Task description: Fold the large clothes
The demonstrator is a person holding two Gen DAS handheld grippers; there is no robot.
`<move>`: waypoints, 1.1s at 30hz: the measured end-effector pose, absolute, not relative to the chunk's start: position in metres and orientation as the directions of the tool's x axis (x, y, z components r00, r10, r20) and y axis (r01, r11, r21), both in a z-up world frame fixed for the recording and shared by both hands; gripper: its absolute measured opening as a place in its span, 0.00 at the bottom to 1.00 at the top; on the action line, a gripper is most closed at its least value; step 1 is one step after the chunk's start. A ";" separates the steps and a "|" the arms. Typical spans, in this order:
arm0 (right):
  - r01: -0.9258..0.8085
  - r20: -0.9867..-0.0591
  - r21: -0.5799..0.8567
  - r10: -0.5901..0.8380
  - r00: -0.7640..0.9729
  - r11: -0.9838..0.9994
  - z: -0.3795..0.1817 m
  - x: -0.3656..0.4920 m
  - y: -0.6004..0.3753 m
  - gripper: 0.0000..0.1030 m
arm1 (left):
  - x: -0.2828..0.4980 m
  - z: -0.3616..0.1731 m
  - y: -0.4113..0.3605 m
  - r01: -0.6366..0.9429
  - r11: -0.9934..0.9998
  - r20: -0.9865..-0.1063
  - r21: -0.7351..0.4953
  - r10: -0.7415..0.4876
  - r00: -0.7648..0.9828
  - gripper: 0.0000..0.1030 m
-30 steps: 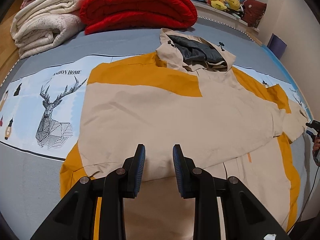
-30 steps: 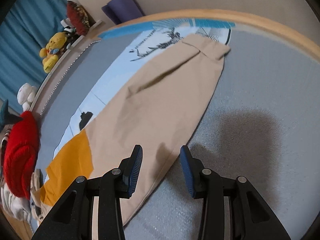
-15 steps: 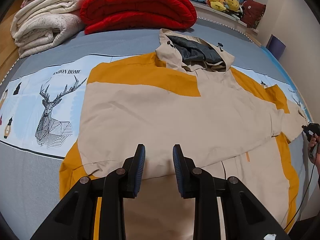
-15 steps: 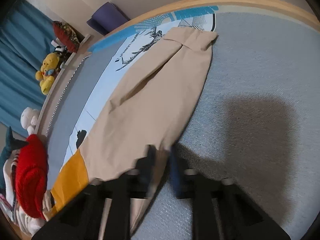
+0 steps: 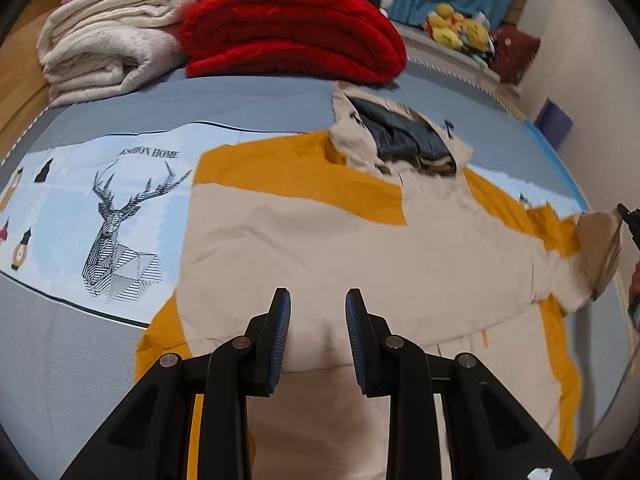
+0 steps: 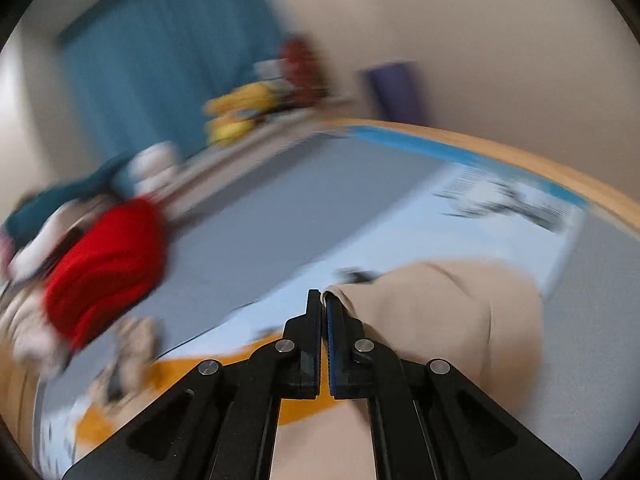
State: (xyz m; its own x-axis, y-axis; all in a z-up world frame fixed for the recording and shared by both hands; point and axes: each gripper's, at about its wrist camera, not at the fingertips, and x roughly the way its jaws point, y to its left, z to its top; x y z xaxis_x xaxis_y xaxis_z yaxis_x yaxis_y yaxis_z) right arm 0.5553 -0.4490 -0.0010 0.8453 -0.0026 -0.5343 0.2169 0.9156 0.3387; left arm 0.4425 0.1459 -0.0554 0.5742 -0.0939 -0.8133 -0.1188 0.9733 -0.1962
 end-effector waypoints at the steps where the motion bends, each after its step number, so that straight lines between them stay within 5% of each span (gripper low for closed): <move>1: 0.118 -0.527 0.329 0.078 0.847 0.937 0.011 0.553 -0.409 0.02 | 0.443 -0.054 0.149 -0.126 0.970 -0.811 -0.206 -0.098 0.576 0.25; 7: -0.283 -0.552 0.339 0.433 0.713 0.897 0.029 0.511 -0.229 0.03 | 0.440 -0.039 0.164 -0.152 0.950 -0.787 -0.272 -0.129 0.603 0.25; 10: -0.413 -0.635 0.383 0.560 0.532 0.827 0.007 0.491 -0.163 0.09 | 0.437 -0.036 0.168 -0.151 0.943 -0.785 -0.298 -0.152 0.601 0.25; 15: -0.311 -0.738 0.374 0.483 0.472 0.874 -0.016 0.465 -0.159 0.21 | 0.433 -0.034 0.172 -0.141 0.935 -0.783 -0.325 -0.183 0.594 0.25; 17: -0.238 -0.747 0.377 0.445 0.494 0.895 -0.018 0.459 -0.177 0.36 | 0.432 -0.034 0.171 -0.138 0.935 -0.783 -0.326 -0.186 0.594 0.25; 19: -0.143 -0.747 0.406 0.418 0.517 0.903 -0.027 0.456 -0.201 0.41 | 0.433 -0.036 0.167 -0.132 0.936 -0.786 -0.325 -0.190 0.589 0.25; 33: 0.138 -0.714 0.683 0.615 0.335 0.717 -0.156 0.508 -0.220 0.41 | 0.447 -0.057 0.107 -0.017 0.956 -0.809 -0.291 -0.237 0.538 0.25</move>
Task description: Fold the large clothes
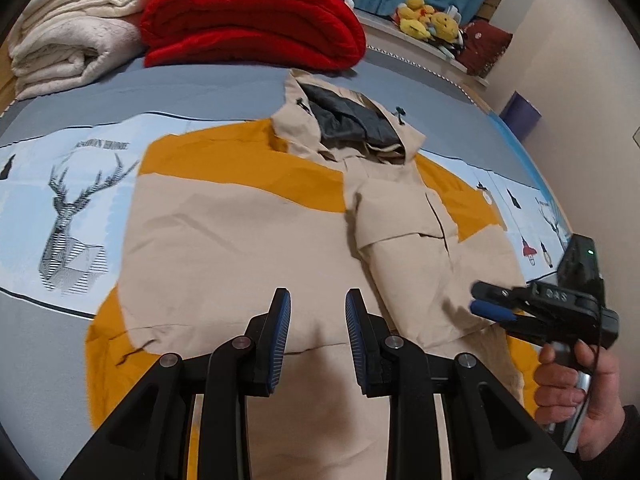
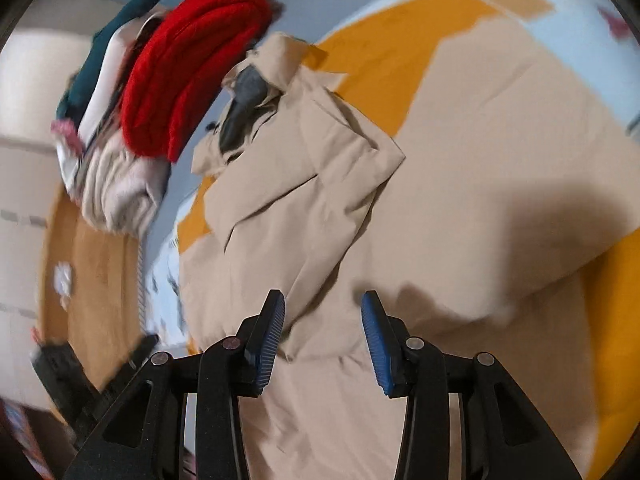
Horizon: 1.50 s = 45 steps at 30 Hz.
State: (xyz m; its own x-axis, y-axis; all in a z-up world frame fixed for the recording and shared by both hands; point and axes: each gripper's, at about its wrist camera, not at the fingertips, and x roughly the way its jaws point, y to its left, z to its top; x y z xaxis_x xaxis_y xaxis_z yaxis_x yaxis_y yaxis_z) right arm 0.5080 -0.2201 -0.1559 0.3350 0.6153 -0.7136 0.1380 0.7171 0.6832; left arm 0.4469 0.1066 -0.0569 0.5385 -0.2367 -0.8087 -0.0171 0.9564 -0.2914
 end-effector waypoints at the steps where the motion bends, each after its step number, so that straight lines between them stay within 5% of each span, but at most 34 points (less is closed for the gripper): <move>1: 0.145 -0.702 0.697 0.628 0.336 0.702 -0.162 0.512 -0.221 0.41 | 0.448 -0.058 0.104 -0.012 0.957 -0.809 -0.291 -0.239 0.536 0.25; 16: 0.190 -0.682 0.725 0.653 0.328 0.662 -0.191 0.544 -0.210 0.39 | 0.447 -0.059 0.075 0.096 0.948 -0.795 -0.304 -0.308 0.523 0.25; 19: 0.149 -0.666 0.734 0.659 0.349 0.663 -0.182 0.547 -0.204 0.08 | 0.447 -0.058 0.069 0.118 0.943 -0.787 -0.310 -0.324 0.526 0.25; 21: 0.094 -0.642 0.742 0.663 0.384 0.664 -0.168 0.547 -0.197 0.03 | 0.447 -0.056 0.066 0.130 0.938 -0.778 -0.323 -0.341 0.527 0.25; 26: -0.154 -0.528 0.761 0.739 0.418 0.630 -0.112 0.539 -0.164 0.03 | 0.445 -0.050 0.055 0.191 0.915 -0.748 -0.356 -0.402 0.528 0.29; 28: -0.242 -0.499 0.758 0.778 0.382 0.606 -0.097 0.534 -0.145 0.03 | 0.444 -0.050 0.050 0.210 0.906 -0.739 -0.367 -0.421 0.527 0.42; 33: -0.417 -0.490 0.716 0.829 0.269 0.559 -0.074 0.514 -0.101 0.04 | 0.447 -0.056 0.049 0.167 0.932 -0.769 -0.321 -0.360 0.528 0.43; 42: -0.337 -0.532 0.709 0.783 0.322 0.620 -0.078 0.515 -0.119 0.13 | 0.457 -0.076 0.124 -0.149 0.899 -0.806 -0.411 -0.282 0.521 0.42; 45: -0.224 -0.614 0.665 0.693 0.378 0.712 -0.090 0.521 -0.136 0.14 | 0.457 -0.079 0.140 -0.198 0.883 -0.812 -0.425 -0.275 0.514 0.42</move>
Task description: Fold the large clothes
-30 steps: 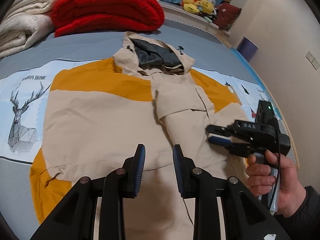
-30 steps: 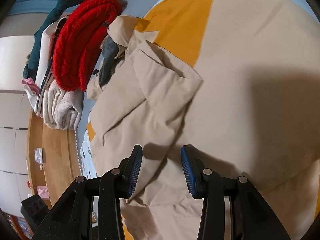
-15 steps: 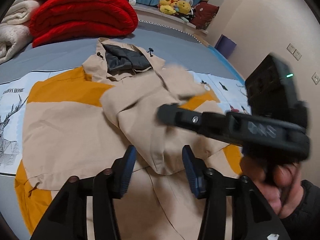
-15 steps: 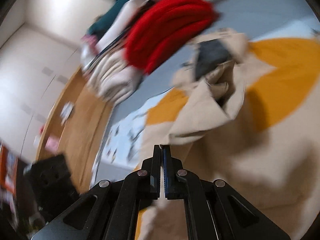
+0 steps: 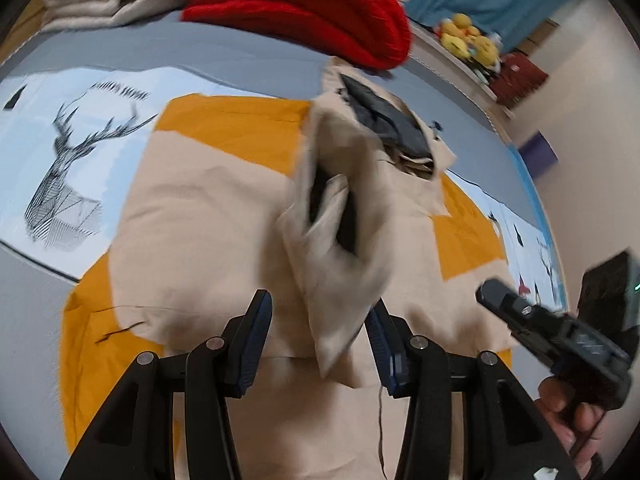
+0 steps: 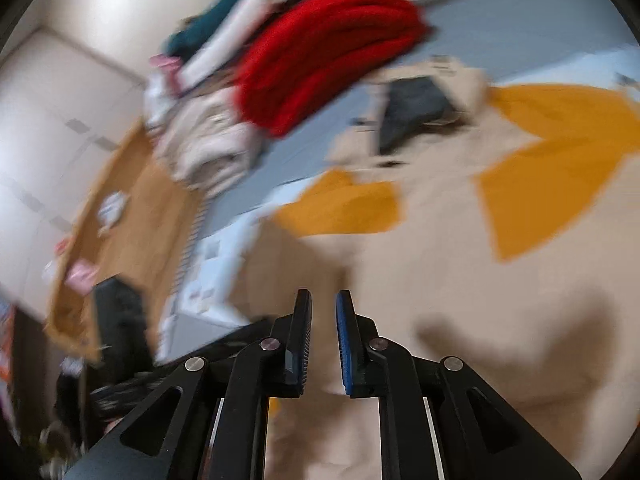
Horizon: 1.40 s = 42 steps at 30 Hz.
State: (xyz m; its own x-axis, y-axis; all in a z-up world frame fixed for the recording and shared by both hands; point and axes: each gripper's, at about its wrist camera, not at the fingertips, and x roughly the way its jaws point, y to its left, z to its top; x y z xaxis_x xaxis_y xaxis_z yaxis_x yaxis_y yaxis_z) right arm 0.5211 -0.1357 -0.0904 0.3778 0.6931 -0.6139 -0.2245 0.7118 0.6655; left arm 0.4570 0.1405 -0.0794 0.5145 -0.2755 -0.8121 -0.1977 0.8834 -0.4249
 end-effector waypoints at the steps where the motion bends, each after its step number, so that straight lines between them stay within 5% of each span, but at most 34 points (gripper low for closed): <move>1: -0.177 -0.657 0.637 0.649 0.383 0.750 -0.098 0.523 -0.141 0.14 | 0.457 -0.081 0.145 -0.216 0.877 -0.816 -0.429 -0.273 0.509 0.42; 6: 0.015 -0.853 0.448 0.422 0.306 0.894 -0.137 0.531 -0.162 0.14 | 0.455 -0.092 0.171 -0.324 0.842 -0.843 -0.432 -0.250 0.476 0.40; 8: 0.083 -0.885 0.415 0.381 0.270 0.906 -0.152 0.532 -0.173 0.14 | 0.454 -0.100 0.179 -0.371 0.838 -0.869 -0.400 -0.219 0.444 0.33; 10: 0.127 -0.901 0.398 0.361 0.241 0.908 -0.162 0.533 -0.180 0.14 | 0.452 -0.107 0.187 -0.389 0.836 -0.882 -0.388 -0.215 0.419 0.14; 13: 0.134 -0.902 0.393 0.354 0.247 0.910 -0.162 0.533 -0.185 0.14 | 0.452 -0.095 0.185 -0.342 0.853 -0.859 -0.395 -0.212 0.466 0.10; 17: 0.112 -0.889 0.398 0.354 0.290 0.910 -0.150 0.534 -0.185 0.14 | 0.445 -0.055 0.181 -0.240 0.884 -0.756 -0.402 -0.172 0.631 0.11; 21: 0.135 -0.899 0.375 0.324 0.293 0.917 -0.153 0.534 -0.194 0.16 | 0.447 -0.078 0.202 -0.389 0.862 -0.840 -0.324 -0.073 0.538 0.33; 26: 0.209 -0.927 0.301 0.235 0.291 0.930 -0.158 0.535 -0.210 0.16 | 0.437 -0.077 0.219 -0.491 0.844 -0.858 -0.215 0.078 0.508 0.30; 33: 0.106 -0.938 0.151 0.109 0.329 0.983 -0.145 0.540 -0.200 0.20 | 0.453 -0.117 0.203 -0.436 0.859 -0.915 -0.269 -0.087 0.394 0.30; 36: 0.067 -0.954 0.091 0.067 0.293 0.994 -0.154 0.543 -0.197 0.22 | 0.454 -0.141 0.204 -0.478 0.855 -0.956 -0.199 -0.062 0.286 0.30; 42: 0.010 -0.944 0.040 0.035 0.329 0.999 -0.144 0.541 -0.189 0.22 | 0.457 -0.119 0.195 -0.432 0.885 -0.934 -0.175 -0.011 0.356 0.30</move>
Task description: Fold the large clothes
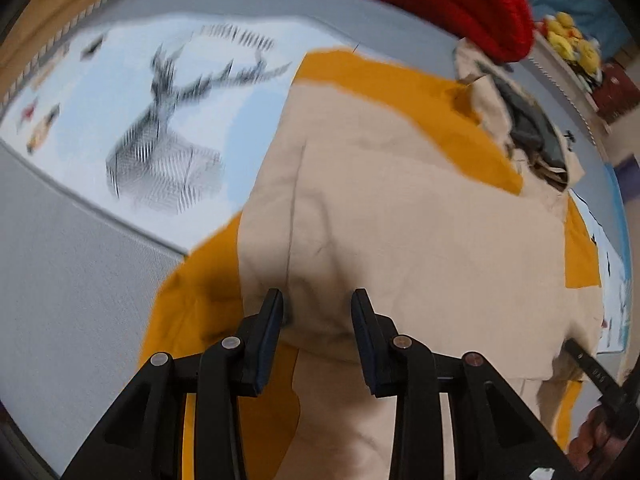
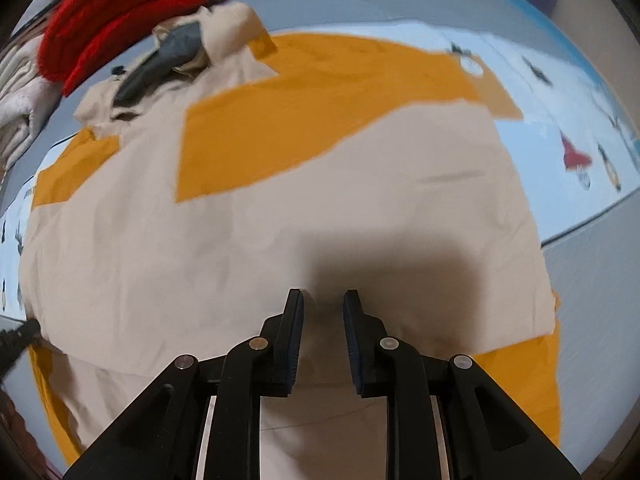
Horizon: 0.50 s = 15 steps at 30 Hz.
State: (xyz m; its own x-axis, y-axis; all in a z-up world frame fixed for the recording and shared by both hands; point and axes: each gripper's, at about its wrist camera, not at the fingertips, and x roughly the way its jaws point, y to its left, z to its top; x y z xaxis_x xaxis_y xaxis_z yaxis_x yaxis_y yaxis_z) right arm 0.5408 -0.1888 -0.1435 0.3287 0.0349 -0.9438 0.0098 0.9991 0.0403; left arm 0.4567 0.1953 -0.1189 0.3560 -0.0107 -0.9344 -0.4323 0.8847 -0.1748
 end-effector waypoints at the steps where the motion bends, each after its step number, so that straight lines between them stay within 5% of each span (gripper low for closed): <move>1: -0.011 -0.936 0.018 0.020 0.351 1.000 -0.139 0.539 -0.186 0.22 | 0.457 -0.115 0.193 -0.420 0.892 -0.931 -0.168 -0.003 0.366 0.30; 7: -0.066 -0.927 -0.058 -0.029 0.373 0.996 -0.134 0.537 -0.175 0.22 | 0.458 -0.134 0.192 -0.436 0.890 -0.960 -0.133 -0.006 0.281 0.30; 15: -0.128 -0.885 -0.115 -0.043 0.464 0.985 -0.100 0.518 -0.163 0.22 | 0.445 -0.088 0.163 -0.342 0.933 -0.896 -0.112 0.054 0.441 0.30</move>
State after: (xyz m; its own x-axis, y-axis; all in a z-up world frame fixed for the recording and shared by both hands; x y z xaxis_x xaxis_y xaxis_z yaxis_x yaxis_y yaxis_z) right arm 0.5181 -0.1629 -0.1004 0.4639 -0.0427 -0.8849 -0.1279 0.9851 -0.1146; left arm 0.4450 0.1632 -0.0881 0.4413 0.0543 -0.8957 -0.3417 0.9331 -0.1118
